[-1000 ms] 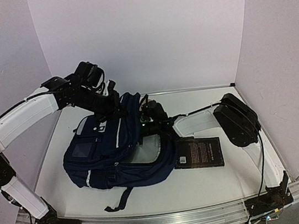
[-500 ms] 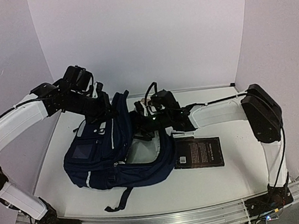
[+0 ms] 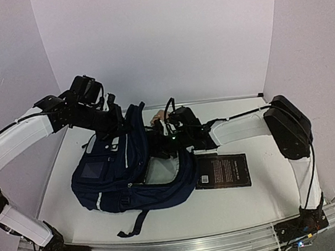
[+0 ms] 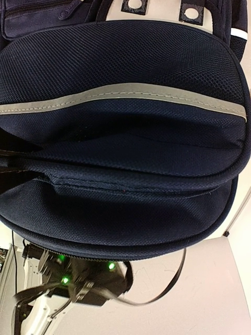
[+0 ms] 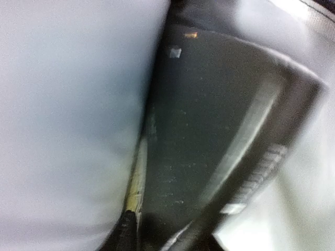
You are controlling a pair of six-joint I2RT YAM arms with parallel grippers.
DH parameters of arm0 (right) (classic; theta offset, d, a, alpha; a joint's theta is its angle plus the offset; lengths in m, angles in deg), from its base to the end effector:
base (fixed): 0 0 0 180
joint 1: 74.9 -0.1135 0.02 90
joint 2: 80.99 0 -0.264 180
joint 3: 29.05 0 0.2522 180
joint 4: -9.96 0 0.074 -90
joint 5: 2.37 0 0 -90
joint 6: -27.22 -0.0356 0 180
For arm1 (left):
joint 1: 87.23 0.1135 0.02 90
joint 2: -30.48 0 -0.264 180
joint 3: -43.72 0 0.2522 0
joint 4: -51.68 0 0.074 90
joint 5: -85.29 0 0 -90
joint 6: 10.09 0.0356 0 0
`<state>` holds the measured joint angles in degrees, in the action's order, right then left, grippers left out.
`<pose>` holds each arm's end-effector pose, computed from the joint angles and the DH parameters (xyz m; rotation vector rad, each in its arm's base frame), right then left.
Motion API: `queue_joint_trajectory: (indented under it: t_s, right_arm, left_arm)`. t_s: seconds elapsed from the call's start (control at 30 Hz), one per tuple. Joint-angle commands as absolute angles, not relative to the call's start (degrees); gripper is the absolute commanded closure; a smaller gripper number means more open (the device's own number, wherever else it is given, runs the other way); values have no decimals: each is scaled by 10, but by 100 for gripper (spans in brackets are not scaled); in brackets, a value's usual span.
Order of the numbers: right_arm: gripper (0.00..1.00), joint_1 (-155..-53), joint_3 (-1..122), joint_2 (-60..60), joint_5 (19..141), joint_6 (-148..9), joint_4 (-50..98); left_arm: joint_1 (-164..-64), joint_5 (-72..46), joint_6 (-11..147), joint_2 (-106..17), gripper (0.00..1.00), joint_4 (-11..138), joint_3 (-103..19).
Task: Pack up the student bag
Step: Place the book in the student bag.
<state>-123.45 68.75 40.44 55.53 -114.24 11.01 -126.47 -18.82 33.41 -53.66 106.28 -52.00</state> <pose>0.3058 0.3748 0.1942 -0.3685 2.3281 1.5669 0.2419 -0.2088 0.3527 -0.0243 2.5298 -0.9761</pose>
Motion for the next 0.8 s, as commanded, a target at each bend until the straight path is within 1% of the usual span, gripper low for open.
queue_joint_trajectory:
  t_s: [0.0,0.07,0.1,0.17,0.23,0.27,0.33,0.4,0.53,0.6,0.7,0.77]
  right_arm:
    - [79,-1243,771,449,568,-1125,88]
    - [79,-1255,810,467,568,-1132,88]
    - [73,-1261,827,475,569,-1136,88]
    - [52,-1262,845,478,571,-1134,100]
    - [32,-1249,843,455,590,-1104,163]
    - [25,-1241,833,438,604,-1087,200]
    - [16,-1223,800,397,620,-1069,247]
    - [10,-1216,776,368,639,-1056,287]
    - [9,-1216,756,354,648,-1063,309]
    - [10,-1216,756,367,636,-1078,313]
    - [26,-1218,760,387,601,-1086,308]
    - [32,-1222,767,399,590,-1093,291]
  left_arm:
    - [-1257,-196,328,-496,100,995,-520]
    - [-1257,-197,327,-495,100,992,-517]
    - [-1257,-197,327,-495,100,991,-516]
    - [-1257,-190,330,-495,100,992,-517]
    - [-1257,-184,333,-497,100,994,-520]
    - [-1257,-184,334,-500,100,994,-522]
    - [-1257,-185,336,-504,100,994,-526]
    - [-1257,-188,337,-510,100,989,-527]
    - [-1257,-191,340,-515,100,982,-525]
    - [-1257,-193,342,-518,100,983,-524]
    - [-1256,-196,344,-523,100,983,-526]
    - [-1257,-196,344,-524,100,983,-526]
